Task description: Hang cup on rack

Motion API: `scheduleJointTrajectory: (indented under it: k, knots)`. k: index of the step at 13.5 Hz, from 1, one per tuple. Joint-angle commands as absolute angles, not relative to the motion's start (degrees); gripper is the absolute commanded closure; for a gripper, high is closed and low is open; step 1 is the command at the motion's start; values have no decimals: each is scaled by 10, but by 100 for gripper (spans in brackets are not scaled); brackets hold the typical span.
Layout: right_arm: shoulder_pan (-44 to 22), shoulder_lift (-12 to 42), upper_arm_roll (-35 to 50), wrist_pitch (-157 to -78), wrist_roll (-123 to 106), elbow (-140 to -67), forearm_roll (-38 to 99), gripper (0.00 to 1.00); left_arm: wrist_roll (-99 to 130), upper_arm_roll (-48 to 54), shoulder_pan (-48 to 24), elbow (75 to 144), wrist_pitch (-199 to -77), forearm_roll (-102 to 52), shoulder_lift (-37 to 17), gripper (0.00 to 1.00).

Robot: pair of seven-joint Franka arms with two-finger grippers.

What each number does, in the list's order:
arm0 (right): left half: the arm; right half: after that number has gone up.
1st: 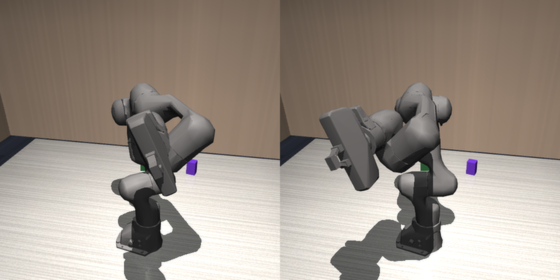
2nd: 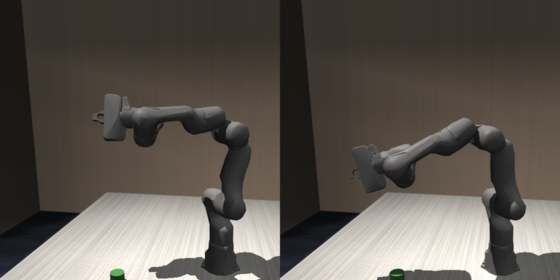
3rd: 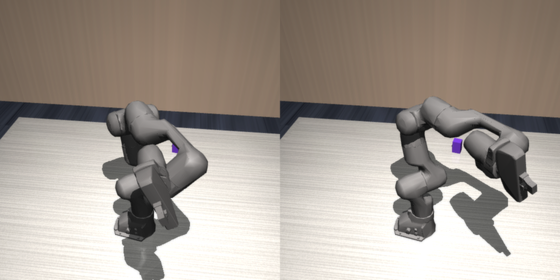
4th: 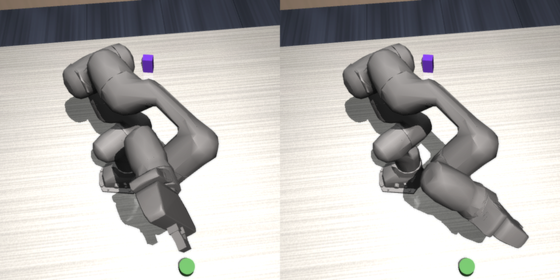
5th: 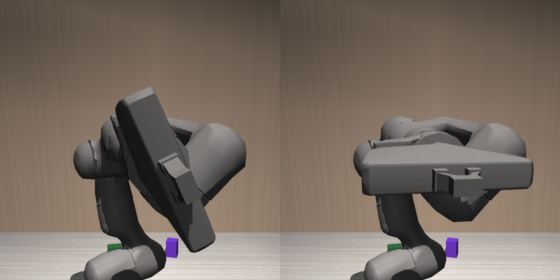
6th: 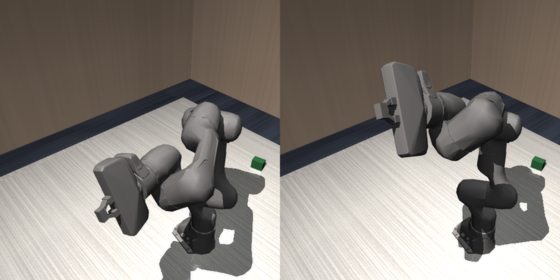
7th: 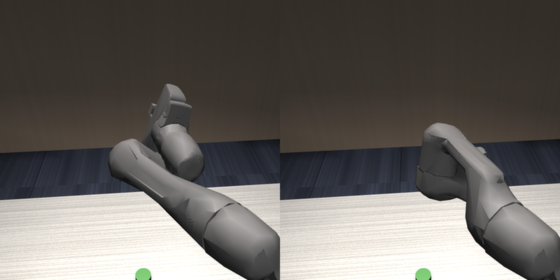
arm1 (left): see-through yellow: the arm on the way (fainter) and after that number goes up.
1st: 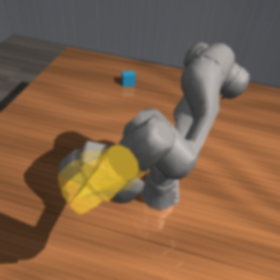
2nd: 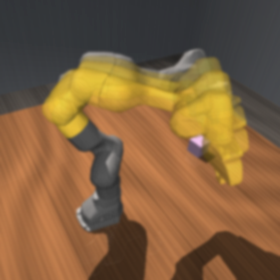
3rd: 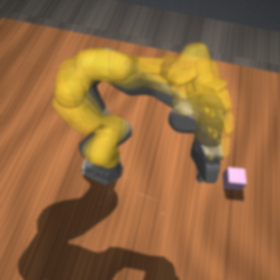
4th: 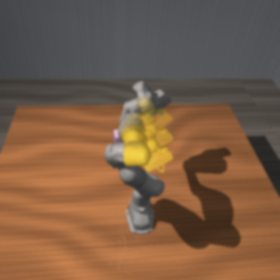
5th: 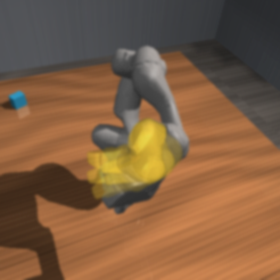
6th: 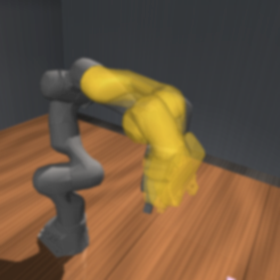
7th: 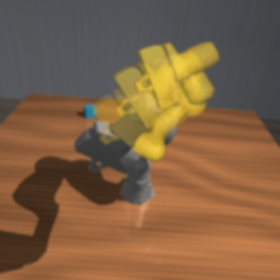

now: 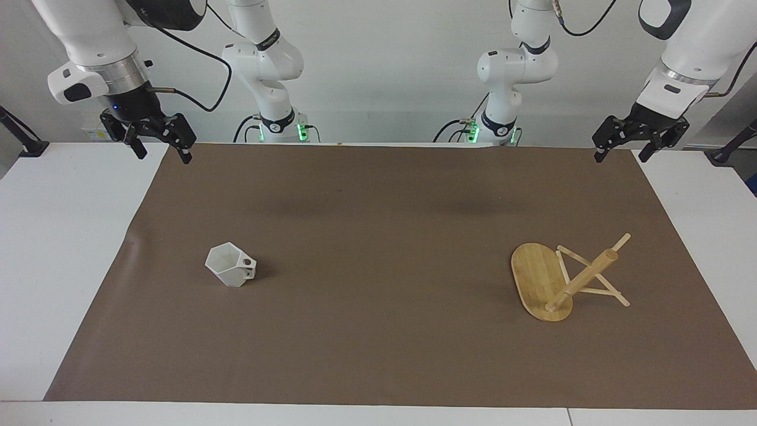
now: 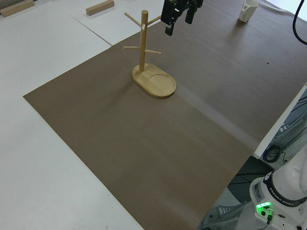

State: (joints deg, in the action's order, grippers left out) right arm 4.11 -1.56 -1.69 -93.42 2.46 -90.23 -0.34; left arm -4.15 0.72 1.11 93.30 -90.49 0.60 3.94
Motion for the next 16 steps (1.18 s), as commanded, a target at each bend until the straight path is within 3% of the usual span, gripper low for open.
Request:
scheduleJointTrajectory:
  k: [1, 16]
  knots:
    - [45, -27, -16, -954, 10, -920, -6, 0, -53, 7, 11, 939, -911, 3, 44, 0]
    - [45, -27, -16, -953, 9, -920, -6, 0, -49, 7, 11, 941, -904, 4, 49, 0]
